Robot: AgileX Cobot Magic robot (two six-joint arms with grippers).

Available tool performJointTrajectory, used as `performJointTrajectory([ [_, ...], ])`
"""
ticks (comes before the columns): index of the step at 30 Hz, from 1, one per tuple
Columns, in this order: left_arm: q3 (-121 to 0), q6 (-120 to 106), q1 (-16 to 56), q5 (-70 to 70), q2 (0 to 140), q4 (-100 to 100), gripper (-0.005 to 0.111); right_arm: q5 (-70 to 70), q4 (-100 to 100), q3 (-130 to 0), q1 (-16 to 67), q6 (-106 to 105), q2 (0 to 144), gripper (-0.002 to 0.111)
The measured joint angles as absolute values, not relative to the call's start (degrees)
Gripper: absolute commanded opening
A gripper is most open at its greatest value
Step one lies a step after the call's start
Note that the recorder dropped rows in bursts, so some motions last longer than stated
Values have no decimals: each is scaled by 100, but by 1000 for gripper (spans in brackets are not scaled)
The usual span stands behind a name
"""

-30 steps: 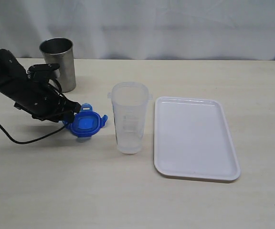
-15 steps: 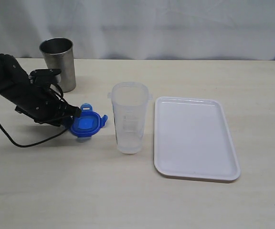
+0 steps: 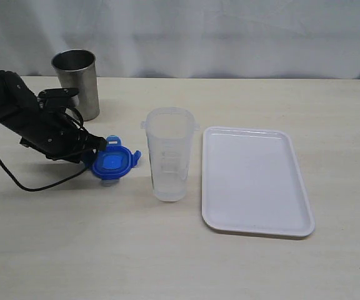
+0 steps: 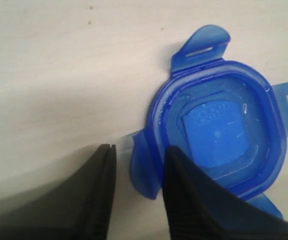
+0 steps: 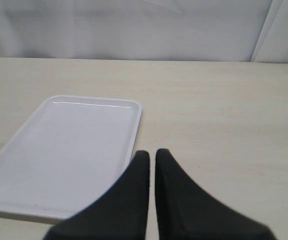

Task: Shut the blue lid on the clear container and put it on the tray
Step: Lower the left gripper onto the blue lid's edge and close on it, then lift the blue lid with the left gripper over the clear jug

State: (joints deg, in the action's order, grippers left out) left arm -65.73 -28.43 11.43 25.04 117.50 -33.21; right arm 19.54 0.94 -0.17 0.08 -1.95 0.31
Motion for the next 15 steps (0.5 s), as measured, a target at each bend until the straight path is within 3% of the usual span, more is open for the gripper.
performJointTrajectory([
  [4, -6573, -2854, 1143, 2464, 11821, -3331, 29, 1954, 94, -17, 8, -195, 31, 5],
  [13, -6573, -2854, 1143, 2397, 11839, -3360, 0, 1954, 94, -17, 8, -195, 31, 5],
  [15, -6595, -2864, 1143, 2410, 11839, -3387, 0, 1954, 94, -17, 8, -195, 31, 5],
])
